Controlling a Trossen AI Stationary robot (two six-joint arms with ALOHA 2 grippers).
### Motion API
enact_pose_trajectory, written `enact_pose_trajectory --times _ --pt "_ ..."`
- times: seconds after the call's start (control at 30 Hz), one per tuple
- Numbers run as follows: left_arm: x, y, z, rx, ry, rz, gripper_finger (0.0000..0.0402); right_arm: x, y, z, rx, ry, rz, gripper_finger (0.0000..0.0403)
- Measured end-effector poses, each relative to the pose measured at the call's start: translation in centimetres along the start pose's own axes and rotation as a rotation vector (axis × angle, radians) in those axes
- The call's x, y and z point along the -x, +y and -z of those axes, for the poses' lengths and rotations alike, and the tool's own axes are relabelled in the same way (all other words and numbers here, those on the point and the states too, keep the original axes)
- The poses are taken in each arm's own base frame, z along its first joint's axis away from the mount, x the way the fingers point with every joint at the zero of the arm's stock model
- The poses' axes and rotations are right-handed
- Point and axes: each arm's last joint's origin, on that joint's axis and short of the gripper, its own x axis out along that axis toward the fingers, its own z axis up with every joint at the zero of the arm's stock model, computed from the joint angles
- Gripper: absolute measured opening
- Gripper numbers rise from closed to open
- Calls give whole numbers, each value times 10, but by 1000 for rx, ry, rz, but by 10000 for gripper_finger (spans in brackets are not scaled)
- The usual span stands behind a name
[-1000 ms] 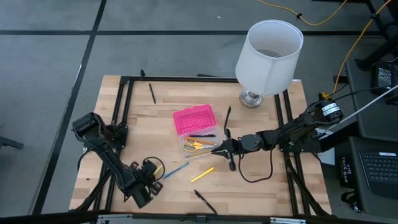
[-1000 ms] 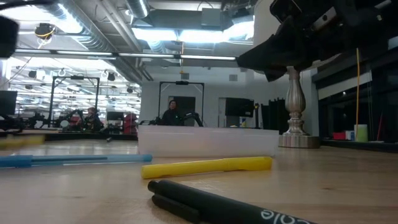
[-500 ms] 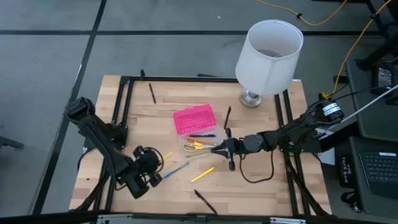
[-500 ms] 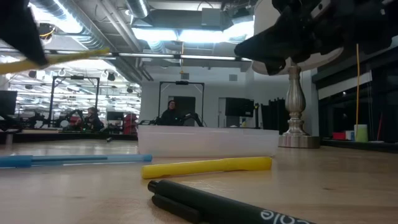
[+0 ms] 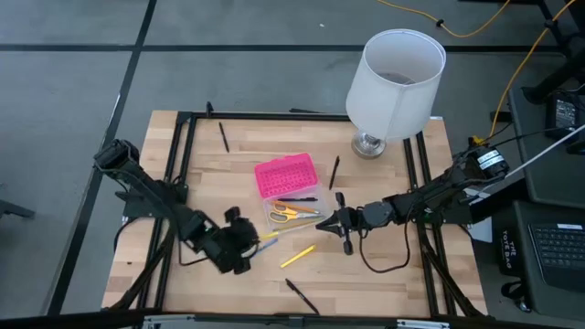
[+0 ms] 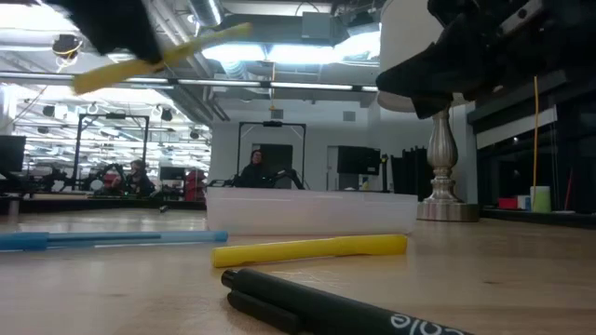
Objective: Pick & place school supplies into a supply box
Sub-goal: Put the left yellow pen into the pink supply box
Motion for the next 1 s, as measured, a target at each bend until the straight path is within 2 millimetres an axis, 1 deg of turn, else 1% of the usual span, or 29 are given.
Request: enact_pose_trajectory --times 0.1,0.2,0.33,0.43,0.53,0.63,0.73,1.0 --pt "-9 5 -16 -65 -23 50 17 5 -1 -5 26 -26 -2 26" --pt "-16 11 -28 -139 -44 73 17 7 -1 -9 59 -42 -2 16" --pt "-27 23 -38 -151 -61 113 17 7 -1 -9 114 -41 0 6" --pt "-39 34 -34 -153 -101 203 17 7 -4 -9 117 -40 9 7" --pt "-45 48 -33 -113 -173 279 17 6 -6 -9 116 -39 19 20" --pt "-50 63 -34 -70 -216 292 17 6 -9 -9 113 -37 29 29" --pt "-53 71 -38 -52 -219 303 17 5 -12 -9 111 -36 41 31" --pt "-63 94 -43 -20 -178 215 18 4 -16 -9 105 -29 56 32"
